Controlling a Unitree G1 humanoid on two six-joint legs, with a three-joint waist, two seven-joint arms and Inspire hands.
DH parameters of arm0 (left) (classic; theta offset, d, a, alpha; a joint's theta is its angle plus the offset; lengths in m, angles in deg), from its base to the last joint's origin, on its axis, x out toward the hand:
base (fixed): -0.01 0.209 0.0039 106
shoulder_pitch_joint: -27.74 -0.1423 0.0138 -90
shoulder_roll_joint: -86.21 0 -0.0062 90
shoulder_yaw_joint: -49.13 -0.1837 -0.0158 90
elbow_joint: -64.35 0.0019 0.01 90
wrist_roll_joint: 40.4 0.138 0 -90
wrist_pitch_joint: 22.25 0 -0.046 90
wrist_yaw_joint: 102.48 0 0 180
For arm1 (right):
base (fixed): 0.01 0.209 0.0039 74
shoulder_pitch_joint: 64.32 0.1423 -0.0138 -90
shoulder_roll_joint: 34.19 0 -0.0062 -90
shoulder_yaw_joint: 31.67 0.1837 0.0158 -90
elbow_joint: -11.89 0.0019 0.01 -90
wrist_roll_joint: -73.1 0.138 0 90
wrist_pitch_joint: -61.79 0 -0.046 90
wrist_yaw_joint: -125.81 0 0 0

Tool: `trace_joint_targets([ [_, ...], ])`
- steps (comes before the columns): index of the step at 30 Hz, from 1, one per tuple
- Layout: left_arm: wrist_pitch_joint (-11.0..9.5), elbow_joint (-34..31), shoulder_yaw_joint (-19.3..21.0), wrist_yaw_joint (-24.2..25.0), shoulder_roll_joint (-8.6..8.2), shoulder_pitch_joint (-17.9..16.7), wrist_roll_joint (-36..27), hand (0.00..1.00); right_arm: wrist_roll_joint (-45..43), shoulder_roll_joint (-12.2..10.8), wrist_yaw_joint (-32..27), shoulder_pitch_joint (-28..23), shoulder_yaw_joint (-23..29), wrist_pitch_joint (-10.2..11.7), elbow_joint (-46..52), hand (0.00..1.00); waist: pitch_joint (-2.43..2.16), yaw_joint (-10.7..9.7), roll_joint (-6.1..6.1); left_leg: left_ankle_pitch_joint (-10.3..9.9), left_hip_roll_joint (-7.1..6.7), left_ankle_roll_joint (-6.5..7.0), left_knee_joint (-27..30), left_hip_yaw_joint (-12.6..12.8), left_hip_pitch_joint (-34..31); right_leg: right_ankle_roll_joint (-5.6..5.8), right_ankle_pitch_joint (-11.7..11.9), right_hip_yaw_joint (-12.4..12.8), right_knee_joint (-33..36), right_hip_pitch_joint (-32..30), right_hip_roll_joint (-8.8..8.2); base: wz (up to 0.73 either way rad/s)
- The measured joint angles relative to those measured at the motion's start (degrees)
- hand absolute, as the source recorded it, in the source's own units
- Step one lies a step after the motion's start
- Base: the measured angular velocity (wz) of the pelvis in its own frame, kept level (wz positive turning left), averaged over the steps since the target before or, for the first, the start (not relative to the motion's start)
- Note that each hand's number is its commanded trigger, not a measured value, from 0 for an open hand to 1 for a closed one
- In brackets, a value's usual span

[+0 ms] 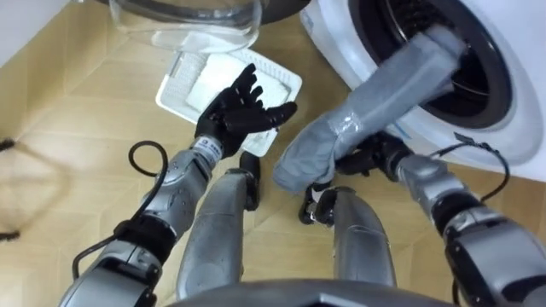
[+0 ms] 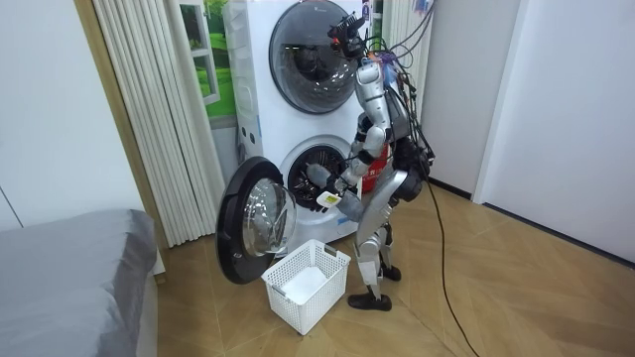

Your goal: Put towel into washing machine

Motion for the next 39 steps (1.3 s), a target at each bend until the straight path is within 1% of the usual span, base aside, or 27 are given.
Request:
trace_joint_targets([
  [2,0.0,0.4,0.0,0.0,-0.14,0.5,0.0,0.0,-0.8,0.1,1.4,0.3,-0.9,-0.1,0.0,1.0,0.09,0.5,-0.15,0.0,-0.38,0.01,0.0,-0.3,0.0,0.12,-0.3,-0.3,0.3,0.0,-0.36,0.13],
  [5,0.0,0.4,0.0,0.0,-0.27,1.1,0.1,0.0,-1.4,0.1,3.6,0.4,-2.0,-0.8,0.0,1.0,0.13,1.0,-0.25,0.1,-0.66,0.12,-0.1,-0.5,-0.1,0.22,-0.3,-0.5,0.3,0.0,-0.65,0.07],
  [6,0.0,0.4,0.0,0.0,-0.33,1.1,0.1,0.0,-1.8,0.1,4.4,0.4,-2.0,-1.2,0.0,1.0,0.13,1.0,-0.25,0.1,-1.09,0.21,-0.2,-0.6,-0.1,0.35,-0.4,-0.5,0.5,0.0,-0.84,0.08],
  [10,0.0,0.4,0.0,0.0,-0.48,1.1,0.0,0.0,-2.2,0.1,5.7,0.4,-2.0,-1.2,-0.7,1.0,0.13,1.0,-0.25,0.3,-1.36,0.46,-0.4,-0.7,-0.1,0.52,-0.5,-0.7,0.5,0.0,-1.29,0.06],
  [13,0.0,0.4,0.0,-0.3,-0.64,1.1,-0.1,0.0,-0.1,0.1,5.9,0.8,-1.7,-1.4,-2.3,1.0,0.1,1.0,-0.32,0.4,-1.49,0.59,-0.4,-0.6,-0.2,0.53,-0.5,-0.9,0.6,0.0,-1.59,0.01],
  [14,0.0,0.4,0.0,-0.6,-0.62,1.2,-0.3,0.0,1.4,0.1,5.9,1.2,-1.2,-2.0,-2.9,1.0,0.1,1.1,-0.32,0.4,-1.61,0.61,-0.4,-0.6,-0.2,0.57,-0.5,-0.8,0.9,-0.2,-1.76,0.0],
  [16,0.0,0.4,-0.1,-0.9,-0.56,1.3,-0.5,0.0,4.8,0.3,5.8,1.7,-0.6,-2.4,-3.6,1.0,0.1,1.1,-0.33,0.4,-1.76,0.63,-0.3,-0.7,-0.2,0.7,-0.7,-0.7,1.3,-0.3,-1.88,0.0],
  [18,0.0,0.4,0.1,-0.9,-0.41,1.4,-0.6,0.0,13.9,0.5,5.6,1.9,2.3,-2.5,-4.9,1.0,0.1,1.0,-0.37,0.4,-1.93,0.66,-0.4,-0.5,-0.2,0.7,-0.7,-0.7,1.4,-0.3,-1.95,0.0],
  [19,0.0,0.4,0.0,-1.0,-0.33,1.4,-0.6,0.0,15.9,0.6,5.4,2.0,3.2,-2.6,-5.0,1.0,0.1,1.0,-0.37,0.5,-2.1,0.7,-0.4,-0.4,-0.1,0.7,-0.7,-0.7,1.5,-0.3,-2.04,0.03],
  [21,0.0,0.4,0.0,-1.6,-0.16,1.4,-0.6,0.0,25.8,1.3,4.2,2.2,6.9,-2.8,-5.0,1.0,0.12,0.2,-0.44,0.7,-2.46,1.01,-0.5,-0.3,0.1,0.94,-1.0,-0.6,2.3,-0.5,-2.84,0.07],
  [22,0.0,0.4,0.0,-2.0,-0.12,1.5,-0.6,0.0,27.9,1.4,3.8,2.4,8.2,-3.0,-5.0,1.0,0.11,0.1,-0.48,0.8,-2.54,1.1,-0.6,-0.3,0.0,0.97,-1.0,-0.6,2.4,-0.6,-2.92,0.05],
  [24,0.0,0.3,0.2,-3.6,0.45,1.4,-0.5,0.0,36.0,1.4,1.0,3.3,13.0,-3.4,-5.0,1.0,-0.02,-0.5,-1.68,1.0,-2.57,1.26,-1.1,0.4,0.1,0.99,-1.0,-0.3,2.4,-1.0,-3.12,-0.02],
  [25,0.1,0.3,0.5,-3.9,0.5,1.2,-0.5,0.0,37.4,1.4,0.1,3.5,14.3,-3.4,-5.0,1.0,-0.07,-0.6,-1.89,1.0,-2.58,1.28,-1.0,0.4,0.1,1.0,-1.0,-0.3,2.4,-0.9,-3.12,0.0],
  [26,0.1,0.3,0.7,-4.6,0.5,0.9,-0.6,0.0,40.5,1.7,-1.8,3.8,16.4,-3.4,-4.9,1.0,-0.09,-1.0,-2.35,1.0,-2.58,1.29,-0.9,0.5,0.2,1.02,-1.0,-0.3,2.4,-0.8,-3.13,0.0],
  [27,0.1,0.3,0.7,-5.1,0.53,0.8,-0.6,0.0,43.4,2.2,-3.5,4.2,17.8,-3.4,-4.8,1.0,-0.08,-1.4,-2.7,1.0,-2.6,1.32,-0.9,0.5,0.3,1.07,-1.0,-0.3,2.4,-0.6,-3.13,0.0],
  [28,0.1,0.3,0.7,-5.3,0.53,0.8,-0.6,0.0,44.8,2.5,-4.2,4.4,18.3,-3.4,-4.8,1.0,-0.03,-1.6,-2.9,1.0,-2.61,1.33,-0.9,0.5,0.4,1.08,-0.9,-0.3,2.4,-0.6,-3.12,0.0],
  [30,0.1,0.2,0.6,-6.8,0.65,0.8,-0.6,0.0,49.0,3.2,-7.5,5.8,20.2,-3.4,-4.4,1.0,-0.06,-2.8,-3.72,1.0,-2.59,1.33,-0.9,0.7,0.5,1.08,-0.9,0.0,2.4,-0.6,-3.1,-0.02],
  [32,0.0,0.2,0.6,-7.8,0.75,0.6,-0.6,0.0,49.8,3.9,-10.3,6.8,21.8,-3.4,-3.5,1.0,-0.13,-3.4,-4.06,1.0,-2.55,1.33,-1.0,0.9,0.5,1.11,-0.9,0.2,2.3,-0.6,-3.01,-0.05],
  [33,0.0,0.1,0.6,-8.3,0.73,0.4,-0.6,0.0,51.3,4.4,-12.5,6.9,21.9,-3.3,-1.9,1.0,-0.15,-3.8,-4.18,1.0,-2.54,1.33,-1.0,1.0,0.5,1.13,-0.9,0.2,2.3,-0.6,-3.01,0.0],
  [34,0.1,0.1,0.6,-8.6,0.74,0.3,-0.6,0.0,52.2,4.8,-13.4,6.9,21.9,-3.3,-1.4,1.0,-0.15,-3.9,-4.23,1.0,-2.54,1.33,-1.0,1.0,0.5,1.13,-0.9,0.2,2.3,-0.6,-3.02,0.0],
  [35,0.1,-0.1,0.6,-9.1,0.79,0.2,-0.6,0.0,54.3,5.6,-15.5,6.9,22.3,-3.3,-0.2,0.75,-0.16,-4.1,-4.42,1.0,-2.54,1.34,-1.0,1.0,0.5,1.13,-0.9,0.2,2.4,-0.7,-3.05,0.0],
  [36,0.1,-1.1,0.6,-10.1,0.96,-0.3,-0.7,0.0,57.6,6.4,-17.7,7.3,22.9,-3.3,0.4,0.4,-0.16,-4.1,-4.74,1.0,-2.49,1.33,-1.0,1.2,0.4,1.13,-0.9,0.4,2.5,-0.9,-3.02,0.0],
  [37,0.1,-1.9,0.6,-10.4,0.99,-0.6,-0.7,0.0,59.1,6.7,-18.8,7.6,23.2,-3.4,0.6,0.0,-0.19,-4.1,-4.87,1.0,-2.44,1.33,-1.0,1.4,0.3,1.13,-0.9,0.4,2.6,-1.2,-3.01,0.0],
  [39,0.1,-4.6,0.6,-11.8,1.41,-1.3,-0.7,0.0,64.1,6.6,-22.4,7.9,23.8,-3.6,2.4,0.0,-0.2,-4.2,-4.96,1.0,-2.44,1.36,-0.7,1.5,-0.4,1.13,-0.9,0.4,3.0,-1.8,-3.13,0.03],
])
